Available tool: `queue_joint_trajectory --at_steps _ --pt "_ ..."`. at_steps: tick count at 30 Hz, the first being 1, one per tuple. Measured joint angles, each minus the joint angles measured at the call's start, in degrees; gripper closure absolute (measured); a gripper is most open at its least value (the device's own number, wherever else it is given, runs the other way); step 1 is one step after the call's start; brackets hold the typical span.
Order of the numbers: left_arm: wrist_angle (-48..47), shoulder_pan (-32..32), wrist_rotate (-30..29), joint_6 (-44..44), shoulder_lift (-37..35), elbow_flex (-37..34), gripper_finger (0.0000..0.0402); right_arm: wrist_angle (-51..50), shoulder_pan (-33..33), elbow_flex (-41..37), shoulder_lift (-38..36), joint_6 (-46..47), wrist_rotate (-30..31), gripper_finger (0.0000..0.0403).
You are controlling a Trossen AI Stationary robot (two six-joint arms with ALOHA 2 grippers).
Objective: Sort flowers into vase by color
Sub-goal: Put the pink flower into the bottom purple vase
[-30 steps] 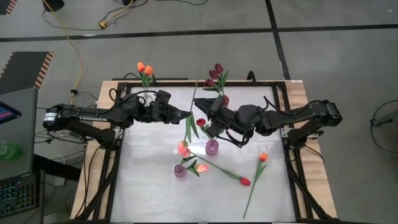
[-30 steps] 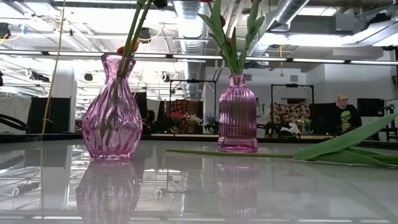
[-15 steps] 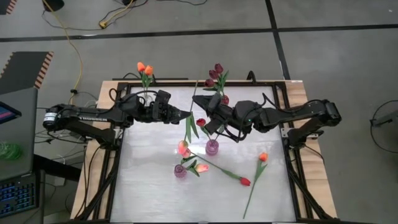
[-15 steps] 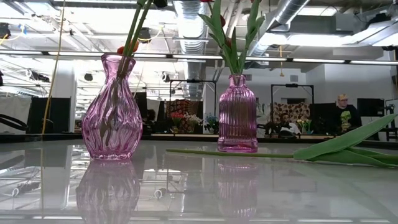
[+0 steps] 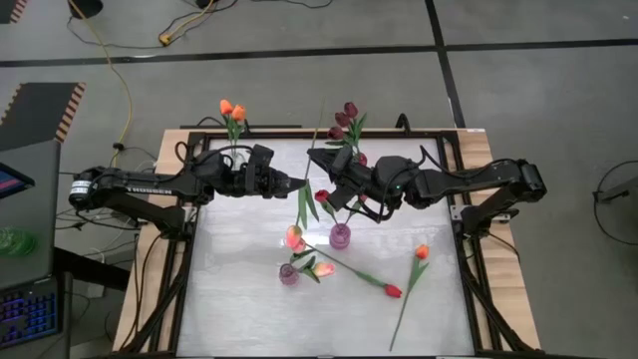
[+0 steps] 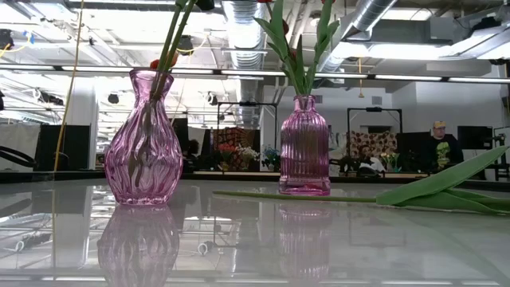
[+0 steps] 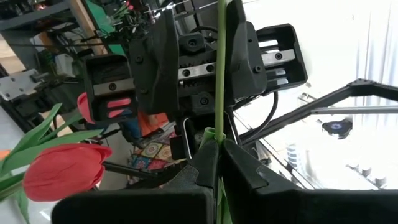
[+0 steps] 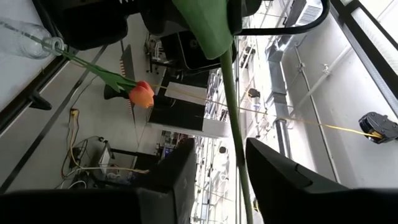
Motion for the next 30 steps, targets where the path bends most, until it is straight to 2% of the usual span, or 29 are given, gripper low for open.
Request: queue_joint_trajectory --at_steps 15,23,30 --pt "0.0 0.0 -0.1 3.8 0.0 0.0 0.0401 0.0 0.0 0.0 0.0 0.1 -0.3 0.0339" --pt "-0.1 0.0 -2.8 15.5 0.0 0.0 0.0401 0.1 0.0 0.0 0.0 0.1 -0.2 0.0371" --pt "0.5 0.0 -4.5 25.6 0.0 0.0 0.0387 0.1 0.0 0.0 0.0 0.1 0.5 0.0372"
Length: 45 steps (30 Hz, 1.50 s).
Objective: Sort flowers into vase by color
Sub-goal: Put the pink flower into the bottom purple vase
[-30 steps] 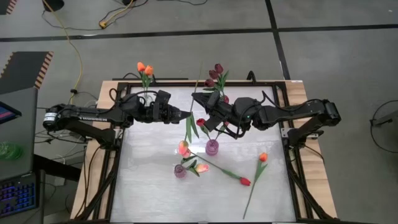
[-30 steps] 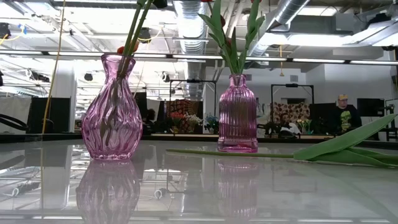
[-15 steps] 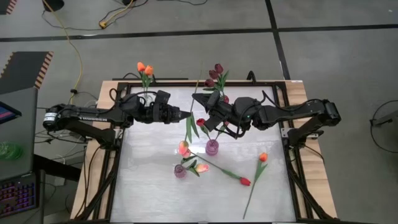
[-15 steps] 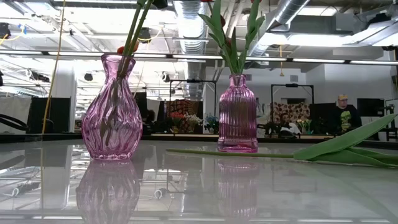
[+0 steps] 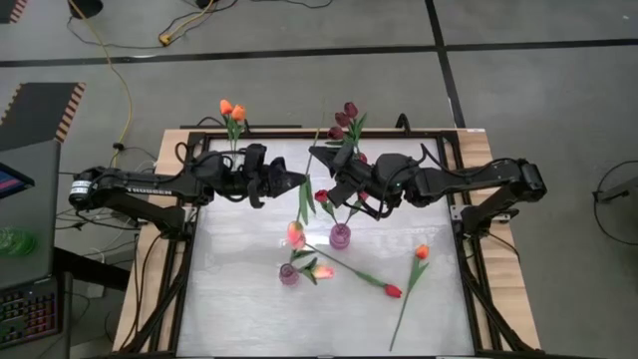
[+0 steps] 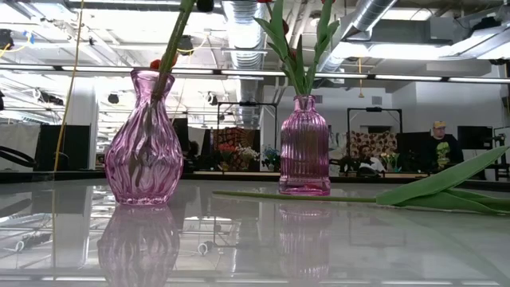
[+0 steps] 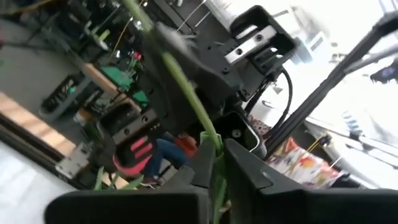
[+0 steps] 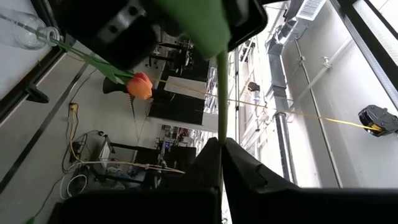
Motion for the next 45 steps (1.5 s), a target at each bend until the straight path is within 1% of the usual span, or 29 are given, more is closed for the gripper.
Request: queue_joint_trajectory --at_steps 7,10,12,14,17,21,26,30,34,37,39,42,45 --pt "0.6 0.1 0.7 9.5 0.0 0.0 0.0316 -0.3 0.1 0.0 0.0 0.0 -0.3 0.0374" --pt "2.1 0.4 0.7 16.5 -0.4 0.0 0.0290 0.3 0.2 0.0 -0.1 0.7 0.0 0.0373" --pt "3.3 0.9 0.7 23.2 -1.4 0.0 0.0278 1.8 0.5 0.0 -0.1 1.8 1.8 0.0373" --pt "4.1 1.7 -0.2 30.5 -2.6 0.1 0.0272 3.1 0.7 0.0 -0.1 1.9 3.8 0.0374" --pt "3.4 2.9 -3.8 40.7 -5.0 0.1 0.0270 5.1 0.7 0.0 -0.1 2.0 6.8 0.0374" --pt "3.2 3.8 -10.5 49.6 -7.8 0.1 0.0270 6.6 0.5 0.0 -0.2 2.2 10.0 0.0373" --pt "1.5 4.6 -15.0 59.5 -9.8 0.1 0.0270 10.5 -0.6 0.0 -0.2 5.8 10.6 0.0374" --pt "-2.0 4.6 -18.3 64.2 -10.3 0.1 0.0270 11.8 -2.1 0.3 -0.5 8.6 10.4 0.0374" --pt "-6.7 4.6 -18.6 67.0 -9.9 0.1 0.0274 11.3 -3.4 2.4 -0.5 14.3 10.2 0.0374" --pt "-9.8 4.6 -18.6 67.4 -9.1 0.0 0.0275 11.1 -4.1 4.0 -0.5 19.4 8.7 0.0374" --pt "-10.3 4.6 -18.6 67.4 -8.4 0.0 0.0275 10.4 -4.3 5.2 -0.5 23.7 7.4 0.0374" --pt "-10.5 4.6 -18.5 67.5 -8.0 0.0 0.0275 5.9 -4.4 7.6 -0.5 32.0 5.0 0.0374" --pt "-9.8 4.6 -18.5 67.8 -7.4 0.0 0.0276 -1.2 -4.7 10.0 -0.6 42.4 -0.1 0.0374"
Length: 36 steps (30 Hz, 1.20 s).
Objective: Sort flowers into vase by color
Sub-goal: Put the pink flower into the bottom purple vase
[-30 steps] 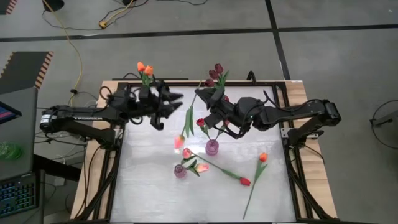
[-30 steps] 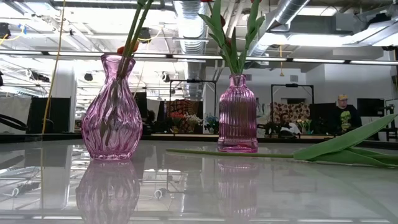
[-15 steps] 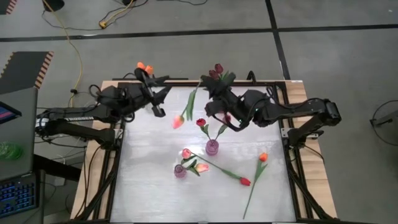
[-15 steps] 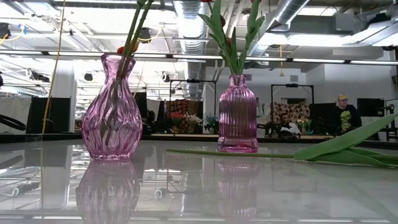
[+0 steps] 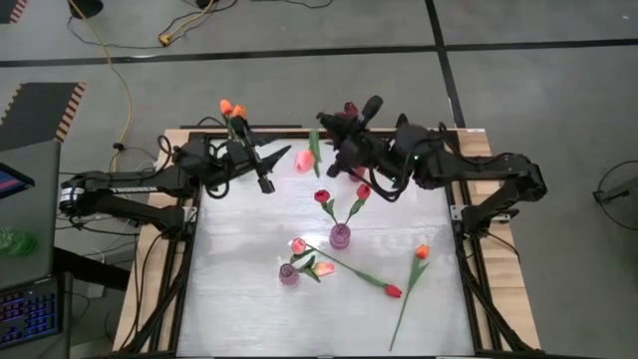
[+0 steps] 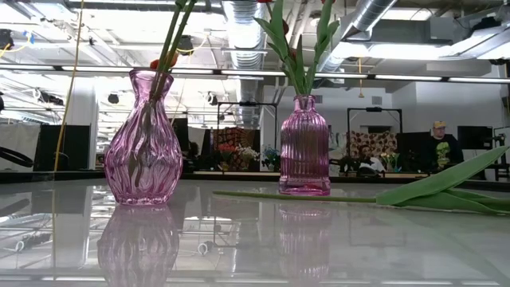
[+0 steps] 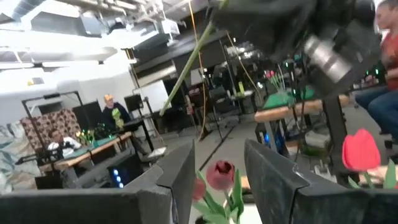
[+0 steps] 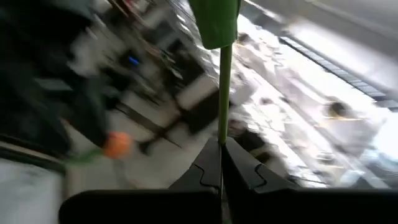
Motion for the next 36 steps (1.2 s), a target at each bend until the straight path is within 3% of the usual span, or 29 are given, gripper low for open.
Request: queue_joint_trajectory --at_steps 5,11,18,27,36 --pt "1.6 0.0 1.9 -0.4 0.0 0.0 0.0276 -8.5 -0.9 2.7 0.0 13.3 -9.0 0.0374" --pt "7.7 0.0 8.1 -0.7 0.0 0.0 0.0276 -11.8 -2.9 2.7 0.0 21.7 -13.6 0.0374" --pt "12.9 0.0 10.2 -0.3 0.0 0.0 0.0276 -13.2 -5.6 2.7 0.0 34.1 -24.4 0.0374" --pt "13.0 0.0 14.1 -2.0 0.0 0.0 0.0276 -12.9 -7.7 2.7 0.5 39.8 -37.0 0.0374" --pt "12.6 0.0 13.9 -4.0 0.0 0.0 0.0276 -12.4 -7.7 2.7 3.9 39.8 -37.5 0.0374"
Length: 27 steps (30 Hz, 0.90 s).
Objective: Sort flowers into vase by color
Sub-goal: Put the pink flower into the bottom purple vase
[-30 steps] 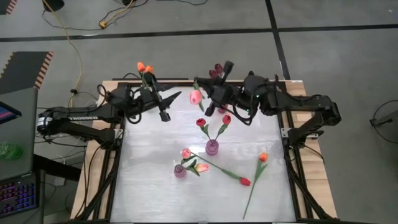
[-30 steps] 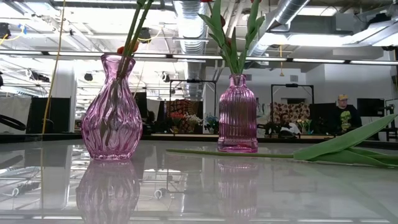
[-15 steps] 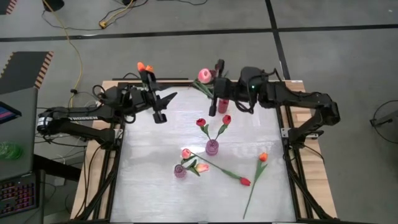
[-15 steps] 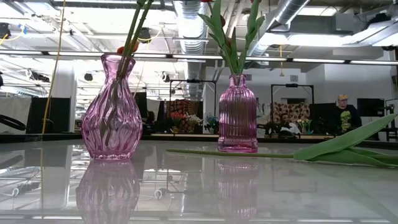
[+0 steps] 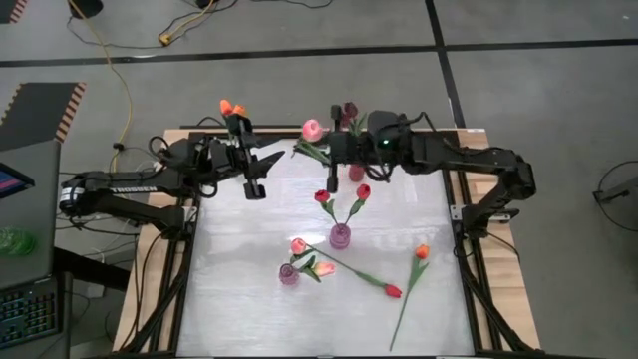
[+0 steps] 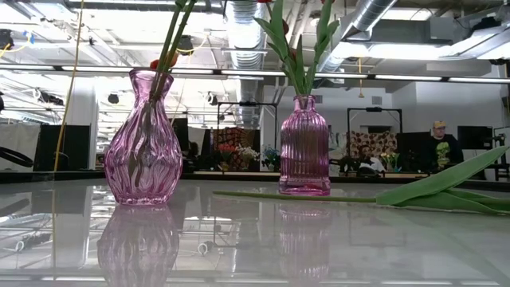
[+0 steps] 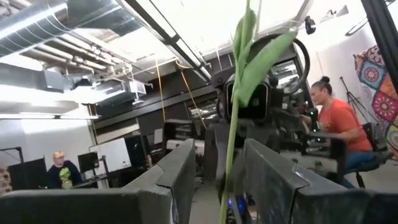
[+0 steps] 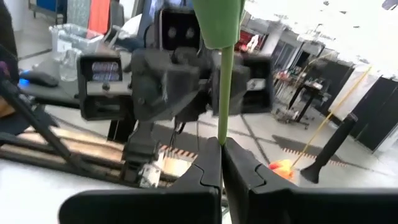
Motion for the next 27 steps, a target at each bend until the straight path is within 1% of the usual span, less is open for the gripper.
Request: queue_joint_trajectory --at_steps 8,10,12,27 --pt "-1.2 0.0 0.2 -0.9 1.8 0.0 0.0276 2.2 0.0 0.0 3.4 0.0 0.0 0.0373" --pt "-2.2 0.0 0.2 -0.9 2.2 0.0 0.0276 1.8 -0.1 0.0 3.5 0.0 0.0 0.0373" --pt "-1.1 0.0 0.2 -0.8 2.9 0.0 0.0276 1.7 -0.1 0.0 3.6 -0.1 0.0 0.0373" --pt "-1.1 0.0 -0.3 -1.5 3.6 0.0 0.0279 1.3 -0.1 0.0 4.2 -0.1 0.0 0.0371"
